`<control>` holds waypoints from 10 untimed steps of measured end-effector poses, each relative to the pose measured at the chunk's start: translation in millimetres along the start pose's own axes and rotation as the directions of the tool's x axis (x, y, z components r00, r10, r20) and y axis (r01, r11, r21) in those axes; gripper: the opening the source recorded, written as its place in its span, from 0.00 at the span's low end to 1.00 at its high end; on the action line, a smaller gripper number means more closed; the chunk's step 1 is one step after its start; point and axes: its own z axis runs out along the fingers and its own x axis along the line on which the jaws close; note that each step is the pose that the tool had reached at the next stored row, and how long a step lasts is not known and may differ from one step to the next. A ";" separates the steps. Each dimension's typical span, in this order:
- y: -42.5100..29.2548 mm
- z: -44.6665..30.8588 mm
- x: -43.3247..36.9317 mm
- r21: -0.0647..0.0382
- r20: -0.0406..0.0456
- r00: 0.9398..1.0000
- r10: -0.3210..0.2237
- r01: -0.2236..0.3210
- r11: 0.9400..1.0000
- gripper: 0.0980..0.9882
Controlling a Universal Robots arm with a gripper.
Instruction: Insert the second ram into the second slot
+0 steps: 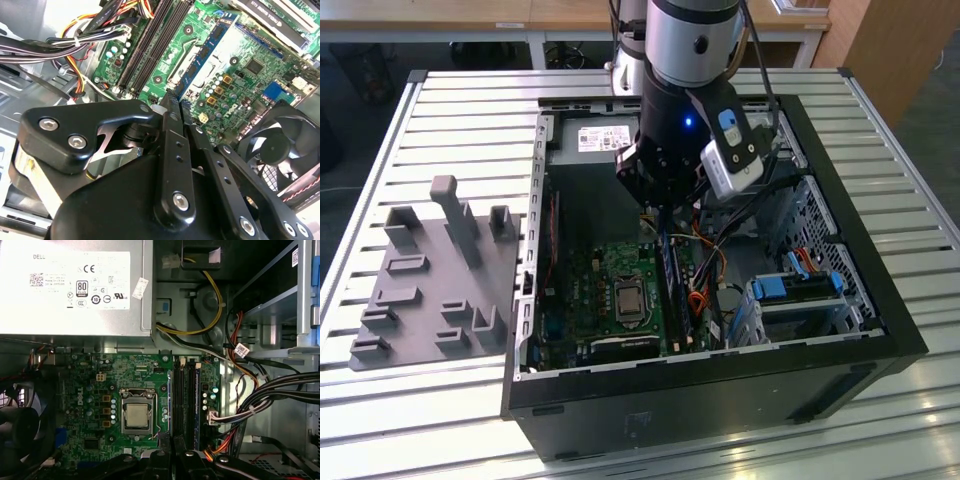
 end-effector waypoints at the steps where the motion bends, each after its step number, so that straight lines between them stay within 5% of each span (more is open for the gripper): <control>1: 0.0 0.4 0.0 0.000 0.000 1.000 0.000 0.000 1.000 0.04; 10: 0.0 4.3 0.0 0.000 0.000 1.000 0.000 0.000 1.000 0.04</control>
